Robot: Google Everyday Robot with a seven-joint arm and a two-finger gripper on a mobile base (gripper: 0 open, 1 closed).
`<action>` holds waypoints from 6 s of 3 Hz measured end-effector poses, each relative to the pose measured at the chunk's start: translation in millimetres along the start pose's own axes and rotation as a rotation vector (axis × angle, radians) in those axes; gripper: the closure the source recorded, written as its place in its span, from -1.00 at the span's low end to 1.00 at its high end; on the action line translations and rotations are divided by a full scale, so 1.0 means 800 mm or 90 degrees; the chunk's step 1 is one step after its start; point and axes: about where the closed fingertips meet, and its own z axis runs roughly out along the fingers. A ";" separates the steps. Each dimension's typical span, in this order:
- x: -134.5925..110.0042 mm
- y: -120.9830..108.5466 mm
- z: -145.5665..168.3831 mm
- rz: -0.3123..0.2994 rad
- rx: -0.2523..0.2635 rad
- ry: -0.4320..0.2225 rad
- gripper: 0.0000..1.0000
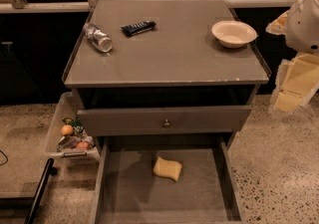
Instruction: Pick sponge from middle drawer and place on counter
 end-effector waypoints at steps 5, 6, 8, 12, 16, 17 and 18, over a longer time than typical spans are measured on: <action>0.052 0.058 0.212 -0.004 -0.065 -0.005 -1.00; 0.051 0.061 0.198 -0.008 -0.063 -0.010 -1.00; 0.039 0.105 0.311 0.013 -0.136 -0.083 -1.00; 0.034 0.126 0.496 0.046 -0.217 -0.161 -1.00; 0.005 0.133 0.675 0.084 -0.123 -0.266 -1.00; -0.003 0.133 0.716 0.100 -0.123 -0.306 -1.00; -0.012 0.130 0.752 0.120 -0.139 -0.352 -1.00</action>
Offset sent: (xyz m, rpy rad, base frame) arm -0.0036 -0.0066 -0.0471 0.0031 0.0561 -0.0409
